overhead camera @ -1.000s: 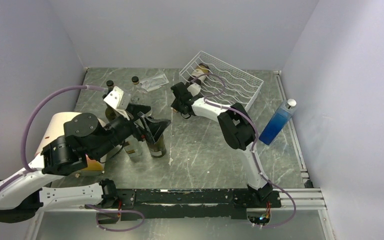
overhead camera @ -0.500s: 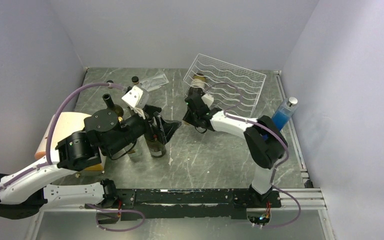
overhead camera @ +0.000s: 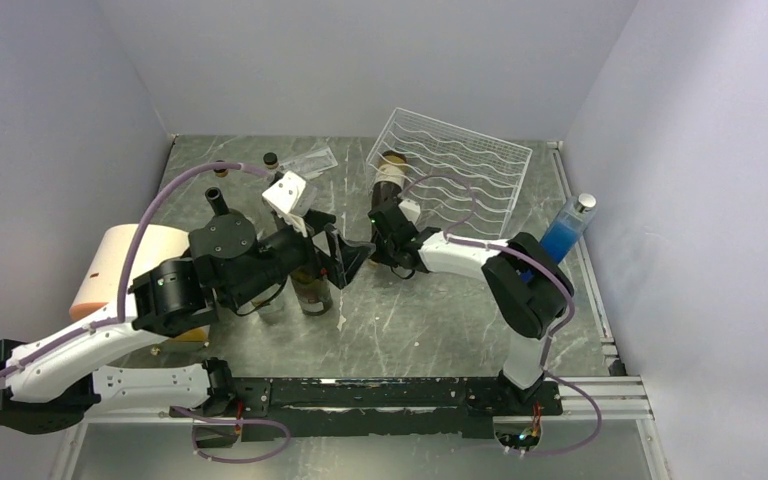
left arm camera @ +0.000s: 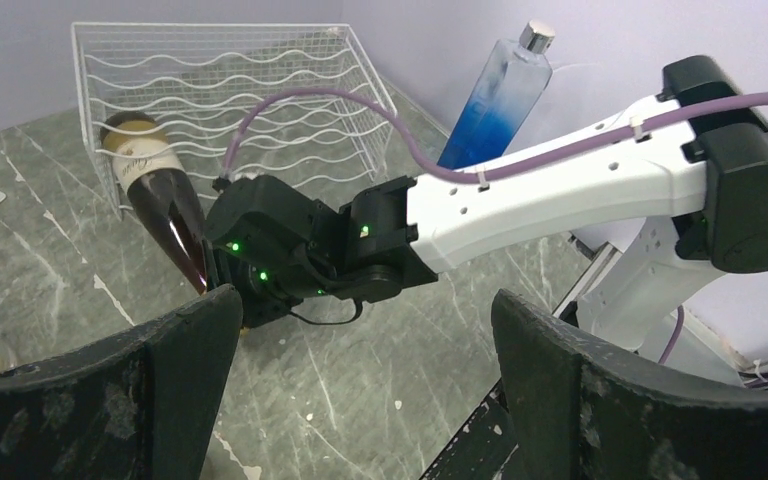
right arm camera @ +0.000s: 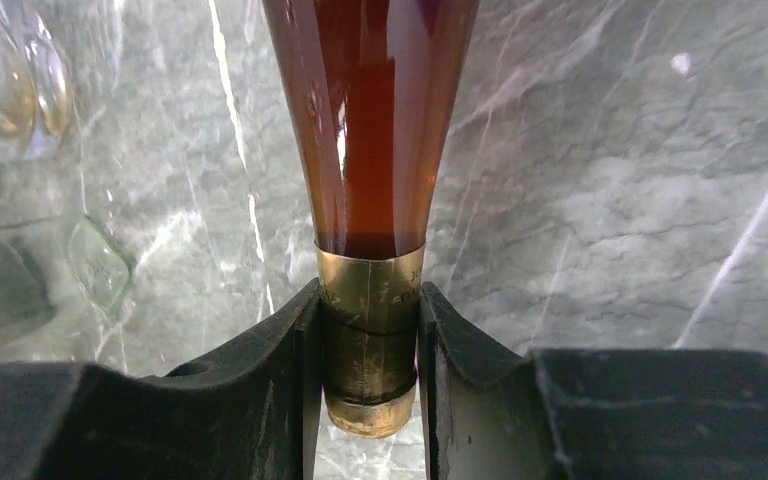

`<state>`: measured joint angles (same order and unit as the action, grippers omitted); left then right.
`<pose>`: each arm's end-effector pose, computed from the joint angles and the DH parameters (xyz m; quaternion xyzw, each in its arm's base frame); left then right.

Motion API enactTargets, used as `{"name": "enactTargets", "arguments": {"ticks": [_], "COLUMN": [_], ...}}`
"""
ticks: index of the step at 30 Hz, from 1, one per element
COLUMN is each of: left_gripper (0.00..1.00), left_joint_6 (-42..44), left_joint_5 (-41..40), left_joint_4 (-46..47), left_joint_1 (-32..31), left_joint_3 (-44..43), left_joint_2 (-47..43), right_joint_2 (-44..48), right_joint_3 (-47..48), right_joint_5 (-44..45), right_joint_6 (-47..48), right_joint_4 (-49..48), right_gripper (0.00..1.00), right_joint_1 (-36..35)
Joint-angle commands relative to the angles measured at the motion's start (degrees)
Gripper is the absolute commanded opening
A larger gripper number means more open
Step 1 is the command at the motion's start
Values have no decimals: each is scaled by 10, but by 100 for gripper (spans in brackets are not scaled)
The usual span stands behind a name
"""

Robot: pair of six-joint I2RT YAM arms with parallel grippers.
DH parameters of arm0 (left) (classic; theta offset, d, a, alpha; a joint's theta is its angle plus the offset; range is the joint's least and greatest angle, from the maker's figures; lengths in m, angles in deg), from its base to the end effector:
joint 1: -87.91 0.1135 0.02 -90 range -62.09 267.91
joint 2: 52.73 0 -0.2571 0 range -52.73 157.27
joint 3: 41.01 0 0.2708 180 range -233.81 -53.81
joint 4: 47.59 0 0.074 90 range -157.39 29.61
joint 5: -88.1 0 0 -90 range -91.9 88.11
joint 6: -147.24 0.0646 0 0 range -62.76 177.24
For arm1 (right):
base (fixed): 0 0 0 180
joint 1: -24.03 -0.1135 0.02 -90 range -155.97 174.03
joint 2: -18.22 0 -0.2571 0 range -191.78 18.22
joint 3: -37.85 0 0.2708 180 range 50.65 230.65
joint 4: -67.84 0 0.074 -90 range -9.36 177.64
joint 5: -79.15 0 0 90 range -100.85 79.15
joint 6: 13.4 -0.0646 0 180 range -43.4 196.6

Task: Take the wine bottle off the wine rack

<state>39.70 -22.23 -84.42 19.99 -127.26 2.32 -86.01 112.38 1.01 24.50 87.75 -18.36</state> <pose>0.1104 -0.2124 0.4513 0.2032 0.7104 -0.3524 0.5743 0.3098 0.2648 0.1240 0.1145 0.9271 0.1863 0.3043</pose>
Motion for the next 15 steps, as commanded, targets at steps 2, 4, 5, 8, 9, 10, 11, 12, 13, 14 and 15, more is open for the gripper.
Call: {"name": "enactTargets", "arguments": {"ticks": [2, 4, 5, 8, 9, 10, 11, 12, 13, 14, 15], "left_gripper": [98, 98, 98, 99, 99, 99, 99, 99, 99, 99, 99], "left_joint_6": [0, 1, 2, 7, 8, 9, 12, 13, 15, 17, 21], "left_joint_5": [-6, -11, -14, -15, -15, -14, -13, -12, -11, -9, -6], "left_joint_4": [14, 11, 9, 11, 12, 13, 14, 15, 16, 17, 20], "left_joint_1": [3, 2, 2, 3, 3, 3, 2, 3, 3, 3, 3], "left_joint_3": [2, 2, 1, 1, 1, 1, 1, 1, 1, 1, 3], "left_joint_2": [-26, -29, -30, -32, -31, -30, -29, -29, -27, -25, -24], "right_joint_2": [-5, 5, 13, 39, 47, 56, 64, 74, 86, 99, 117], "right_joint_3": [-29, -38, -39, -61, -64, -67, -70, -73, -78, -84, -93], "right_joint_5": [-57, -58, -56, -49, -52, -56, -60, -65, -71, -78, -88], "right_joint_6": [15, 18, 21, 36, 45, 50, 55, 60, 65, 69, 73], "right_joint_4": [6, 21, 30, 66, 78, 93, 107, 121, 133, 143, 149], "right_gripper": [0, 0, 0, 0, 0, 0, 0, 0, 0, 0, 0], "right_joint_1": [-20, -32, -38, -50, -51, -52, -51, -52, -52, -52, -52]}}
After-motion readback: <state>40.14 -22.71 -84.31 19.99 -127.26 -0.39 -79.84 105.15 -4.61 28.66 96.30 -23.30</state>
